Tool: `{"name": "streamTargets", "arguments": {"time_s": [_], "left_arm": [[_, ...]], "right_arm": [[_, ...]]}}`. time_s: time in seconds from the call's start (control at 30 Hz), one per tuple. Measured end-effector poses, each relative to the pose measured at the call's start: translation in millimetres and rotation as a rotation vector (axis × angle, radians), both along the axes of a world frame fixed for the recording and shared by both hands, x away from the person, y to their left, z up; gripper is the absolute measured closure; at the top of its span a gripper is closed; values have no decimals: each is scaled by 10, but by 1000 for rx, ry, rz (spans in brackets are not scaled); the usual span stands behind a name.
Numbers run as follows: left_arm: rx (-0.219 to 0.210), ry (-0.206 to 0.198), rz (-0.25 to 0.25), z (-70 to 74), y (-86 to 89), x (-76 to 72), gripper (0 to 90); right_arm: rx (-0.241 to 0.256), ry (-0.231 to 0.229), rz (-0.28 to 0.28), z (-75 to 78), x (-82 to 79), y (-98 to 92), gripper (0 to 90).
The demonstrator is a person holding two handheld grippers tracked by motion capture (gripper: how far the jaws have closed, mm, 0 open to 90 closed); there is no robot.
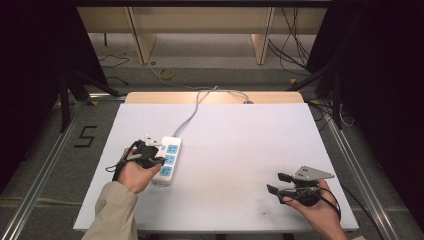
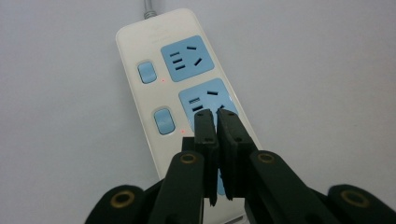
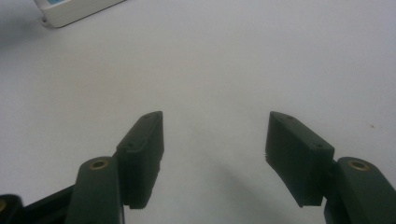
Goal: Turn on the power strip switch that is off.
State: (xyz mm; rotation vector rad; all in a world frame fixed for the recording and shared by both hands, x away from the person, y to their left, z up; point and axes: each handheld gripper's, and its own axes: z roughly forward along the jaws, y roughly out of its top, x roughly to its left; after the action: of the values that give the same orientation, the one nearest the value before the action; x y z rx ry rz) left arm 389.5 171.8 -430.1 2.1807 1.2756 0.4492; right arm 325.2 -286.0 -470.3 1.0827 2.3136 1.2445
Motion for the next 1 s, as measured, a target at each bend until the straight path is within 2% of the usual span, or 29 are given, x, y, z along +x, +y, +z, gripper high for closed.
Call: {"name": "streamTargets", "arguments": {"time_s": [0.3, 0.4, 0.57, 0.8, 1.0], "left_arm": [[-48, 5, -15, 12, -15, -11, 762], [-69, -4, -41, 20, -16, -22, 724], [-93, -39, -79, 35, -11, -44, 657], [-98, -73, -119, 35, 14, -76, 605], [-116, -133, -170, 18, 39, -99, 538]], "right_arm": [[1, 0, -1, -2, 3, 0, 380], [1, -1, -2, -2, 2, 0, 380], [1, 0, -3, 2, 0, -3, 380], [2, 0, -5, -2, 0, 2, 380], [4, -1, -3, -2, -1, 2, 380]]}}
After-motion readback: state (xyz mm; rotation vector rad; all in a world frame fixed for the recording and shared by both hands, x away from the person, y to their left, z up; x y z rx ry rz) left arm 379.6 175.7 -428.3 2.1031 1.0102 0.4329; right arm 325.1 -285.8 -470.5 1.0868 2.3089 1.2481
